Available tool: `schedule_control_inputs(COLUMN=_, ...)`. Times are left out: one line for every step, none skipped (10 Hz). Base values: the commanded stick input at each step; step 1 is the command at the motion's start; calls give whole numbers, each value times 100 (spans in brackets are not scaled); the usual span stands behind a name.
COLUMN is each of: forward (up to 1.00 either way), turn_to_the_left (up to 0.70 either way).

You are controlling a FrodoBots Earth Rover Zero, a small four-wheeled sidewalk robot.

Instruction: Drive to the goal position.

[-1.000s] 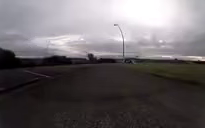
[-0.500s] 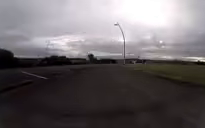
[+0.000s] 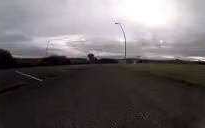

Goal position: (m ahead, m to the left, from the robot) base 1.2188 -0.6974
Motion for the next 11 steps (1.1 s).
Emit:
schedule_control_inputs(forward=100, turn_to_the_left=0)
schedule_control_inputs(forward=100, turn_to_the_left=0)
schedule_control_inputs(forward=100, turn_to_the_left=0)
schedule_control_inputs(forward=100, turn_to_the_left=0)
schedule_control_inputs(forward=100, turn_to_the_left=0)
schedule_control_inputs(forward=100, turn_to_the_left=0)
schedule_control_inputs(forward=100, turn_to_the_left=0)
schedule_control_inputs(forward=100, turn_to_the_left=0)
schedule_control_inputs(forward=100, turn_to_the_left=0)
schedule_control_inputs(forward=100, turn_to_the_left=0)
schedule_control_inputs(forward=100, turn_to_the_left=0)
